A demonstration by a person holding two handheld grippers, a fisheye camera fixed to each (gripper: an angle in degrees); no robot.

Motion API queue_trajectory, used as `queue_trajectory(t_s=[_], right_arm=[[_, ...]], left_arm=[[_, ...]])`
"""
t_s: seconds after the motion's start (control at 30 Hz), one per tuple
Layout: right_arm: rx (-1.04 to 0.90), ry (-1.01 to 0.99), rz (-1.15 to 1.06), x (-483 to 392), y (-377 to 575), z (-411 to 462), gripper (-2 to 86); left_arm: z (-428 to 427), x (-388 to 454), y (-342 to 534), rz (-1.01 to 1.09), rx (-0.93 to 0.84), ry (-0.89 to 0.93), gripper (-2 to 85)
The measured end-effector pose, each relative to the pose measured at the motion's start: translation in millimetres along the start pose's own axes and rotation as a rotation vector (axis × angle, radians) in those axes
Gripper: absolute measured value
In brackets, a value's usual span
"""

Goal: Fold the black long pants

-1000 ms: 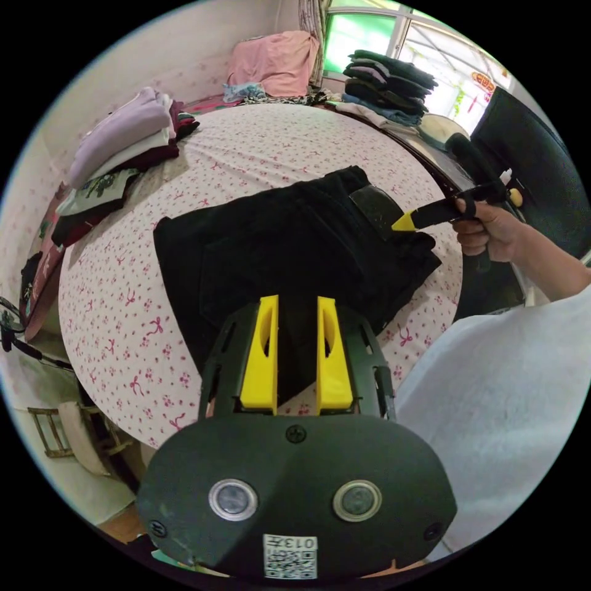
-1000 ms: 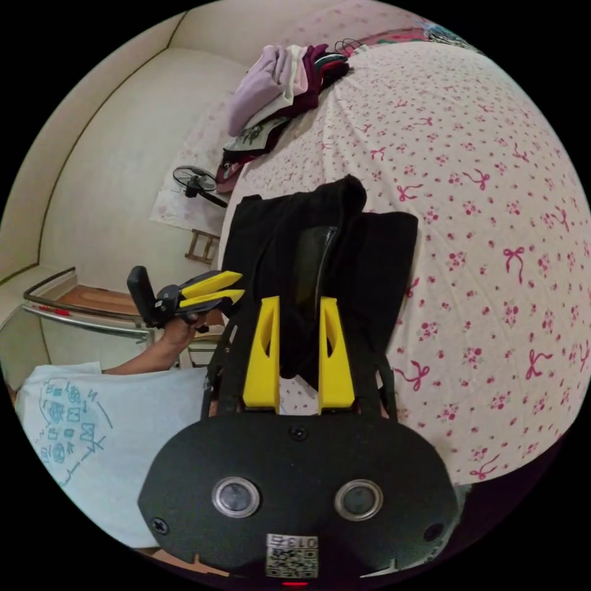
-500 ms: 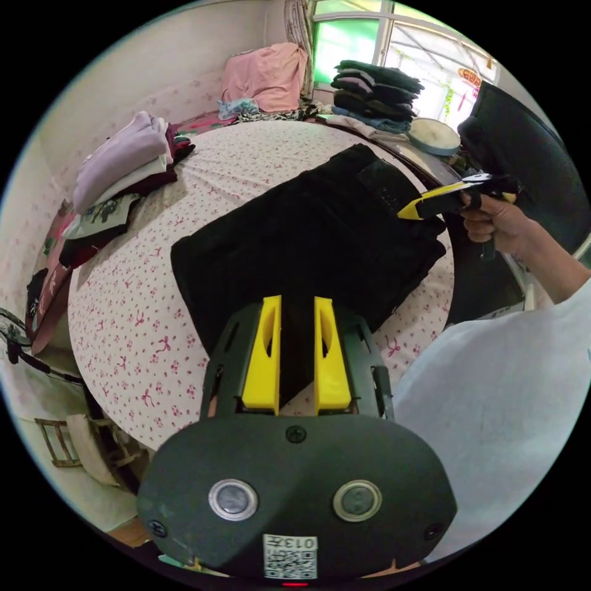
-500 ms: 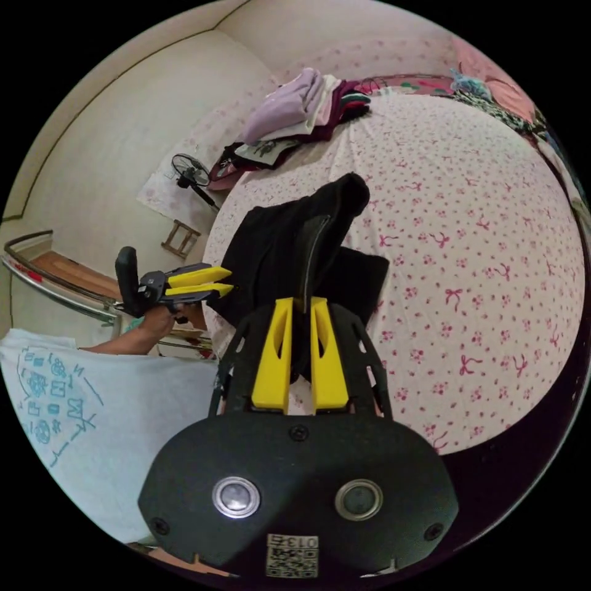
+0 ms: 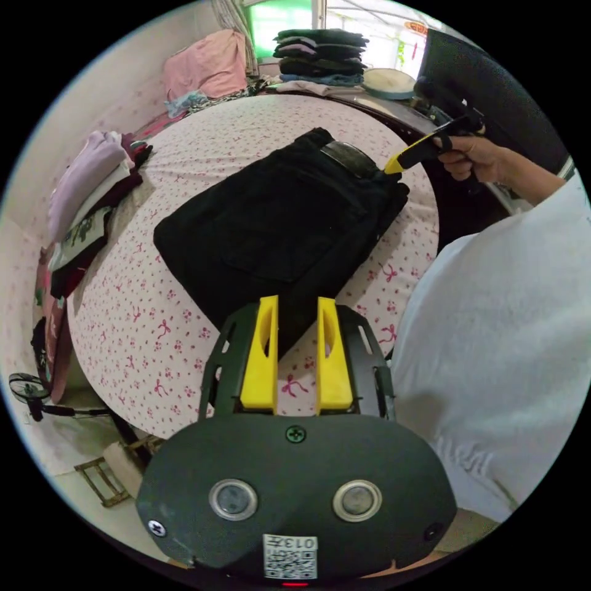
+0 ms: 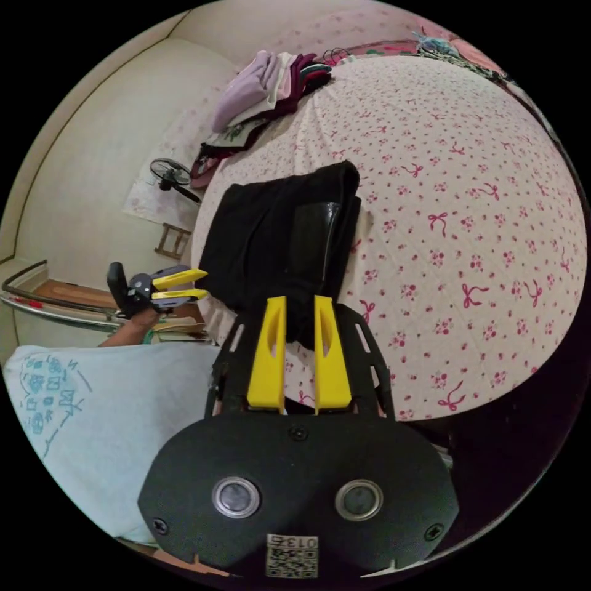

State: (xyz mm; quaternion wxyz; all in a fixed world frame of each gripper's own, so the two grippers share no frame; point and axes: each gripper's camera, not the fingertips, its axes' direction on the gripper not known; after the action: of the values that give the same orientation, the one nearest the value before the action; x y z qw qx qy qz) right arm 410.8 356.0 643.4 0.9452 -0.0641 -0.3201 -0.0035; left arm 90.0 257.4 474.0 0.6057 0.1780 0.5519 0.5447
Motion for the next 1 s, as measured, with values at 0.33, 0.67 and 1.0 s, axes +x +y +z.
queue_trajectory(t_s=[0.33, 0.67, 1.0], right_arm=[[0.011, 0.101, -0.121, -67, 24, -18, 3.6], [0.016, 0.261, -0.211, -109, 28, -30, 6.3], [0.055, 0.626, -0.42, -194, -40, 51, 3.0]], left_arm=[[-21, -31, 6, -0.01, -0.004, 0.109, 0.6], [-64, -89, 49, -0.158, 0.194, 0.268, -0.2], [-22, -167, -57, -0.295, 0.16, -0.131, -0.3]])
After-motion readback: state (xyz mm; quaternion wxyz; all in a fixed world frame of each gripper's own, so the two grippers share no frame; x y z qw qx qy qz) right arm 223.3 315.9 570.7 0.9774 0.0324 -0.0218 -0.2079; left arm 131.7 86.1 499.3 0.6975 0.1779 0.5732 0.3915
